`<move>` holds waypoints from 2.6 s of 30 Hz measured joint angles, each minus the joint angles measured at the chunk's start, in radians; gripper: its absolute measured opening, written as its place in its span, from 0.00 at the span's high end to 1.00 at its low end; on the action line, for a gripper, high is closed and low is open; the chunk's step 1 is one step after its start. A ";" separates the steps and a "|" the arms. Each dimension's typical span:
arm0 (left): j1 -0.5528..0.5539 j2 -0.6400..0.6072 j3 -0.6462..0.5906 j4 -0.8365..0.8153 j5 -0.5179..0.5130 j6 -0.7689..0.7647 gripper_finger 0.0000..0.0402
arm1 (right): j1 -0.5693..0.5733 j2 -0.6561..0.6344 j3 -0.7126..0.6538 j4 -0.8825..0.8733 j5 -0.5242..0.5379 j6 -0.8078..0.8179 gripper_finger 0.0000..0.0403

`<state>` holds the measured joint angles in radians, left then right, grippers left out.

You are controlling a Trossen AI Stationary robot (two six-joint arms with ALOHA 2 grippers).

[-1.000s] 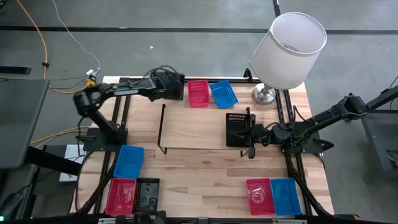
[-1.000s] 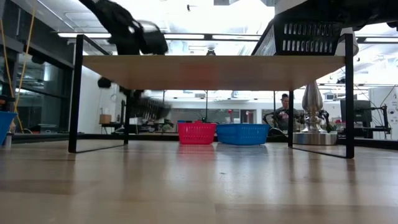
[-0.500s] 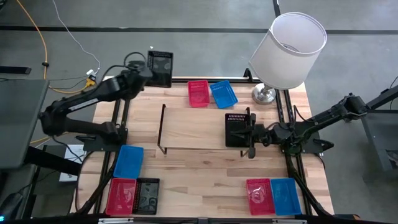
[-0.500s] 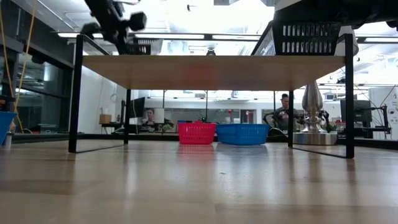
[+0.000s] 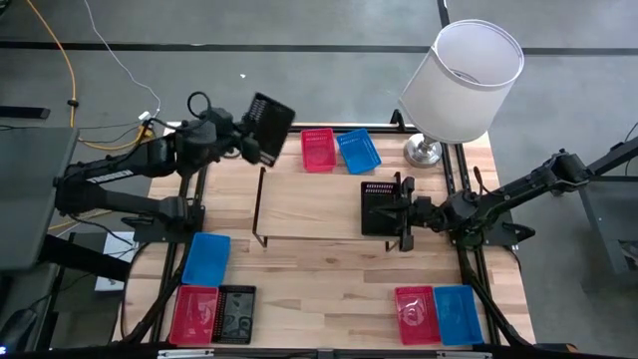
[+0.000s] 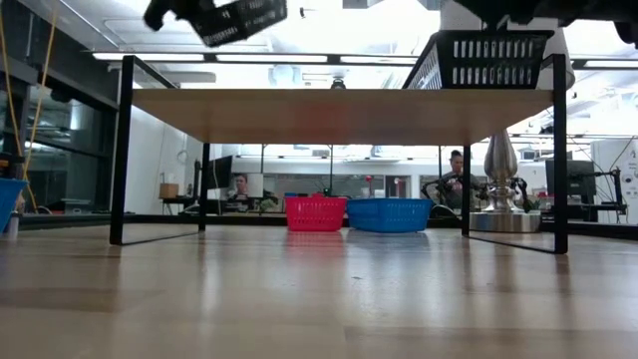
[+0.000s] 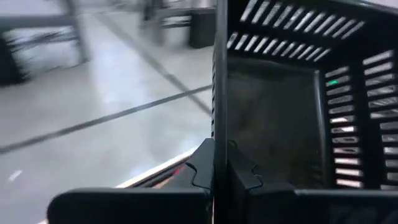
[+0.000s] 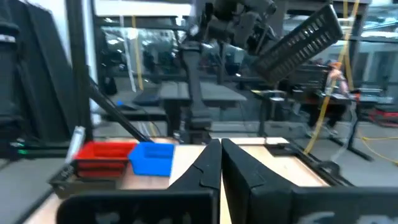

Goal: Stack baskets on shelf by color
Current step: Stack the top black bin on the black bin on the shelf

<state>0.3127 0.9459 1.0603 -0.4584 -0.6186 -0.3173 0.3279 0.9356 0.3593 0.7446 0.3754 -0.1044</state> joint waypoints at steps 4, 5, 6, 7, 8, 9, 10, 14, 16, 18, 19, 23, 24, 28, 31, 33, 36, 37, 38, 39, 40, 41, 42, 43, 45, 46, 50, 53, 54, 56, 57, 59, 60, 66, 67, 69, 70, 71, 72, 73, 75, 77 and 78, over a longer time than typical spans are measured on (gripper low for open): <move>-0.112 0.042 0.000 0.045 0.000 0.079 1.00 | 0.000 0.002 0.051 -0.036 -0.061 -0.001 1.00; -0.140 0.060 0.000 0.053 -0.018 0.101 1.00 | 0.000 0.005 0.070 -0.064 -0.062 -0.001 1.00; -0.168 0.078 0.000 0.063 -0.050 0.126 1.00 | 0.000 0.009 0.092 -0.096 -0.062 -0.001 1.00; -0.198 0.096 0.000 0.065 -0.096 0.152 1.00 | 0.000 0.014 0.116 -0.135 -0.061 0.000 1.00; -0.226 0.116 0.000 0.066 -0.152 0.177 1.00 | 0.000 0.024 0.146 -0.176 -0.048 0.000 1.00; -0.251 0.140 0.000 0.067 -0.218 0.201 1.00 | 0.000 0.035 0.173 -0.213 -0.028 -0.001 1.00; -0.273 0.166 0.000 0.069 -0.289 0.222 1.00 | 0.000 0.047 0.201 -0.257 -0.003 -0.001 0.99; -0.320 0.270 0.000 0.113 -0.542 0.294 1.00 | 0.000 0.118 0.321 -0.396 0.102 -0.009 0.92; -0.323 0.313 0.000 0.149 -0.601 0.319 1.00 | -0.004 0.163 0.379 -0.431 0.152 -0.026 0.85; -0.320 0.354 0.000 0.208 -0.623 0.335 1.00 | -0.008 0.210 0.435 -0.455 0.192 -0.057 0.77; -0.316 0.371 0.000 0.233 -0.624 0.347 1.00 | -0.008 0.235 0.466 -0.461 0.216 -0.075 0.72; -0.305 0.436 0.000 0.355 -0.644 0.400 1.00 | -0.007 0.339 0.581 -0.470 0.393 -0.198 0.54; -0.305 0.451 0.000 0.383 -0.654 0.419 1.00 | -0.008 0.364 0.607 -0.473 0.447 -0.236 0.51; -0.306 0.501 0.000 0.524 -0.651 0.516 1.00 | -0.025 0.458 0.704 -0.474 0.567 -0.368 0.43; -0.306 0.532 0.000 0.624 -0.642 0.597 1.00 | -0.048 0.518 0.764 -0.475 0.623 -0.432 0.42; -0.307 0.541 0.000 0.676 -0.628 0.642 1.00 | -0.070 0.549 0.795 -0.474 0.662 -0.464 0.43; -0.309 0.544 0.000 0.719 -0.579 0.669 1.00 | -0.107 0.577 0.821 -0.474 0.692 -0.481 0.44; -0.309 0.544 0.000 0.728 -0.571 0.671 1.00 | -0.119 0.581 0.824 -0.474 0.695 -0.481 0.45; -0.309 0.545 0.000 0.737 -0.568 0.677 1.00 | -0.131 0.583 0.824 -0.474 0.701 -0.480 0.45; -0.310 0.545 0.000 0.748 -0.567 0.689 1.00 | -0.144 0.583 0.824 -0.473 0.708 -0.478 0.46; -0.310 0.545 0.000 0.753 -0.567 0.699 1.00 | -0.155 0.583 0.824 -0.473 0.721 -0.475 0.46; -0.310 0.545 0.000 0.757 -0.567 0.710 1.00 | -0.167 0.583 0.824 -0.472 0.730 -0.471 0.47; -0.310 0.545 0.000 0.758 -0.567 0.720 1.00 | -0.177 0.583 0.824 -0.471 0.736 -0.465 0.48; -0.312 0.545 0.000 0.757 -0.567 0.725 1.00 | -0.188 0.583 0.824 -0.471 0.740 -0.457 0.48; -0.315 0.545 0.000 0.758 -0.564 0.730 1.00 | -0.207 0.583 0.824 -0.471 0.740 -0.454 0.50; -0.318 0.545 0.000 0.757 -0.559 0.730 1.00 | -0.216 0.583 0.824 -0.472 0.739 -0.453 0.52; -0.324 0.545 0.000 0.760 -0.542 0.741 1.00 | -0.239 0.583 0.824 -0.475 0.738 -0.431 0.60; -0.323 0.545 0.000 0.767 -0.531 0.748 1.00 | -0.246 0.583 0.824 -0.475 0.729 -0.428 0.75; -0.323 0.545 0.000 0.774 -0.524 0.748 0.99 | -0.248 0.583 0.824 -0.475 0.726 -0.431 0.81; -0.322 0.545 0.000 0.801 -0.506 0.763 0.98 | -0.251 0.583 0.824 -0.475 0.723 -0.448 0.94; -0.322 0.545 0.000 0.823 -0.507 0.781 0.97 | -0.254 0.583 0.824 -0.473 0.728 -0.457 0.97; -0.328 0.545 0.021 0.844 -0.508 0.827 0.94 | -0.262 0.575 0.824 -0.469 0.741 -0.466 0.96; -0.334 0.545 0.039 0.845 -0.511 0.846 0.92 | -0.268 0.568 0.824 -0.468 0.750 -0.478 0.96; -0.390 0.542 0.173 0.837 -0.564 0.982 0.77 | -0.288 0.512 0.825 -0.473 0.815 -0.568 0.99; -0.401 0.542 0.195 0.836 -0.590 1.018 0.74 | -0.290 0.501 0.825 -0.473 0.828 -0.585 0.99; -0.428 0.542 0.237 0.835 -0.662 1.100 0.68 | -0.289 0.473 0.825 -0.480 0.845 -0.624 1.00; -0.442 0.541 0.256 0.835 -0.701 1.139 0.66 | -0.287 0.460 0.825 -0.479 0.848 -0.640 1.00; -0.457 0.538 0.271 0.835 -0.737 1.177 0.64 | -0.279 0.443 0.825 -0.486 0.848 -0.656 1.00; -0.474 0.527 0.276 0.833 -0.761 1.212 0.62 | -0.271 0.427 0.825 -0.498 0.849 -0.663 1.00; -0.493 0.515 0.276 0.831 -0.771 1.235 0.61 | -0.260 0.406 0.825 -0.514 0.846 -0.666 1.00; -0.532 0.482 0.266 0.796 -0.753 1.226 0.61 | -0.229 0.359 0.825 -0.570 0.835 -0.670 1.00; -0.569 0.427 0.233 0.717 -0.666 1.152 0.62 | -0.193 0.311 0.825 -0.644 0.815 -0.646 1.00; -0.585 0.392 0.214 0.658 -0.601 1.092 0.63 | -0.172 0.285 0.825 -0.692 0.799 -0.622 1.00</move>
<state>-0.2719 1.3381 1.2743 0.2000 -1.2195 0.7742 0.1555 1.2207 1.1839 0.0526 1.1742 -0.7261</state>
